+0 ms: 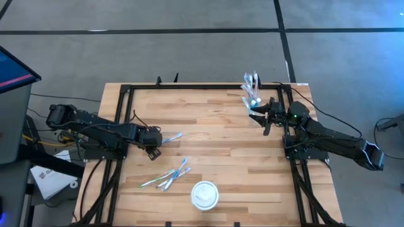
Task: Pick & Place toothbrushing station
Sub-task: Put the blue toothbrush into the transparent organizer
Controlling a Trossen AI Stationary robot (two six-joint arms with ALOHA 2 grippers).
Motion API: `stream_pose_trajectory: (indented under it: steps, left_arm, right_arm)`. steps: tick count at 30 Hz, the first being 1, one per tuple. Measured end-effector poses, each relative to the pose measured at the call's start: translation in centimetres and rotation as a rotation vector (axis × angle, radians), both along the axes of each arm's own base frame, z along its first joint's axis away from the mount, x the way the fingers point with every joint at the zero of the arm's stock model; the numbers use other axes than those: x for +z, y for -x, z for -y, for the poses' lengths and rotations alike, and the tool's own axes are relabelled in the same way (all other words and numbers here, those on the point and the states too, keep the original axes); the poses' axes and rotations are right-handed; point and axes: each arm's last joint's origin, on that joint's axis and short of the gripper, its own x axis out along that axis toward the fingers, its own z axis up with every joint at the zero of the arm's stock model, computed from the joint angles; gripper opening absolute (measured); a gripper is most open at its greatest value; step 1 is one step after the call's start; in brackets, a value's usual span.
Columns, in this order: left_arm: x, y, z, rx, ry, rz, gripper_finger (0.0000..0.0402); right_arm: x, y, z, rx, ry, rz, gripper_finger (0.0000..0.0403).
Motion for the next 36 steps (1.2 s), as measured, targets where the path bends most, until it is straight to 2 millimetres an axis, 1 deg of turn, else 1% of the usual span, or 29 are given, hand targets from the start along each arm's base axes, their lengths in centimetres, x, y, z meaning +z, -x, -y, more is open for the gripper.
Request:
stream_pose_trajectory:
  steps: [4,9,15,19,23,27,32,36]
  left_arm:
    - [0.0,0.0,0.0,0.024,-0.010,0.006,0.0073]
    - [0.0,-0.1,0.0,0.055,-0.006,0.017,0.0016]
    - [0.0,-0.2,0.0,0.075,0.000,0.037,0.0012]
    - [0.3,-0.7,0.0,0.077,-0.006,0.099,0.0008]
    - [1.2,-1.6,0.0,0.048,-0.027,0.242,0.0007]
    - [3.0,-3.0,0.1,-0.008,-0.073,0.475,0.0008]
    - [5.4,-4.7,0.2,-0.084,-0.143,0.759,0.0007]
    - [6.5,-5.8,0.2,-0.122,-0.200,0.895,0.0006]
  right_arm:
    - [0.0,0.0,0.0,0.000,0.000,0.000,0.0163]
    - [0.0,0.0,0.0,0.000,0.000,0.000,0.0163]
    - [0.0,0.0,0.0,0.000,0.000,0.000,0.0163]
    - [0.0,0.0,0.0,0.004,0.000,0.000,0.0163]
    - [0.2,0.0,0.0,0.004,0.011,0.021,0.0163]
    - [0.7,-0.1,0.0,0.004,0.004,0.068,0.0163]
    - [0.7,-0.1,-0.1,0.011,-0.010,0.080,0.0163]
    - [1.1,-0.4,-0.5,0.049,0.012,0.119,0.0163]
